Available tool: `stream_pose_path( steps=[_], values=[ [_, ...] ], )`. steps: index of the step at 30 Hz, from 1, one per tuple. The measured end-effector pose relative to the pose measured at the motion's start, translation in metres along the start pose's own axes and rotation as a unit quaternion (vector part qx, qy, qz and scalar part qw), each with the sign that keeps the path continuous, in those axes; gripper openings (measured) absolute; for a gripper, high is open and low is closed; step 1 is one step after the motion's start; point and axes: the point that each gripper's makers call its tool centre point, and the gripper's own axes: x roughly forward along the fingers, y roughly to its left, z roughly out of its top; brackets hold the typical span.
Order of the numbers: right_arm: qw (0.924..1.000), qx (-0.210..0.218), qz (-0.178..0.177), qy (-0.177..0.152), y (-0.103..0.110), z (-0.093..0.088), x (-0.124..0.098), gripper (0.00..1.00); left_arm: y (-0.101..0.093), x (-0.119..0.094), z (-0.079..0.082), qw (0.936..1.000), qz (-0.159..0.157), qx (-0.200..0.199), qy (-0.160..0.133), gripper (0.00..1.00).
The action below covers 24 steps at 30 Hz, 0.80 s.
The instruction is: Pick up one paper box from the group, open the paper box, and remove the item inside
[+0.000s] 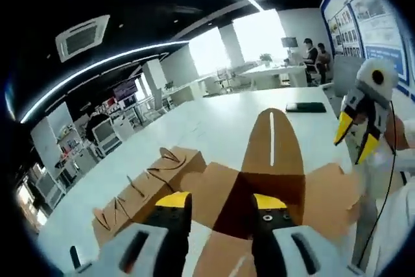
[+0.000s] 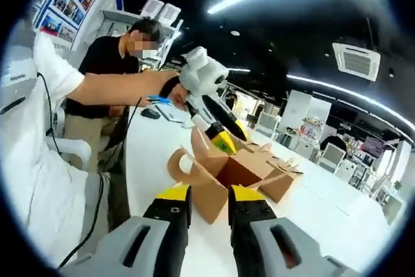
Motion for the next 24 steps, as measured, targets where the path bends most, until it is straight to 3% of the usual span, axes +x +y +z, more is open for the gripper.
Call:
stream_pose_path(
  steps=[5, 10, 14, 15, 17, 21, 24],
  values=[
    [0.9997, 0.014, -0.013, 0.014, -0.009, -0.005, 0.0, 0.23, -0.001, -0.032, 0.017, 0.997, -0.002, -0.039, -0.067, 0.46],
    [0.9984, 0.019, -0.003, 0.053, -0.007, -0.038, 0.015, 0.23, -0.004, -0.072, 0.015, 0.9928, 0.005, -0.06, -0.103, 0.47],
    [0.9971, 0.06, -0.002, 0.047, -0.009, -0.046, 0.024, 0.23, -0.009, -0.095, 0.002, 0.9921, 0.016, -0.06, -0.109, 0.48],
    [0.9961, 0.08, 0.001, 0.037, -0.008, -0.046, 0.029, 0.23, -0.011, -0.105, -0.002, 0.989, 0.02, -0.072, -0.128, 0.48],
    [0.9954, 0.09, 0.004, 0.031, -0.007, -0.046, 0.035, 0.23, -0.014, -0.115, -0.01, 0.9865, 0.021, -0.086, -0.137, 0.48],
    [0.995, 0.093, 0.01, 0.035, -0.002, -0.049, 0.046, 0.23, -0.013, -0.13, -0.022, 0.9783, 0.035, -0.119, -0.166, 0.46],
    [0.9956, 0.085, 0.004, 0.04, 0.002, -0.05, 0.05, 0.23, -0.016, -0.135, -0.031, 0.9756, 0.034, -0.132, -0.172, 0.46]
  ],
)
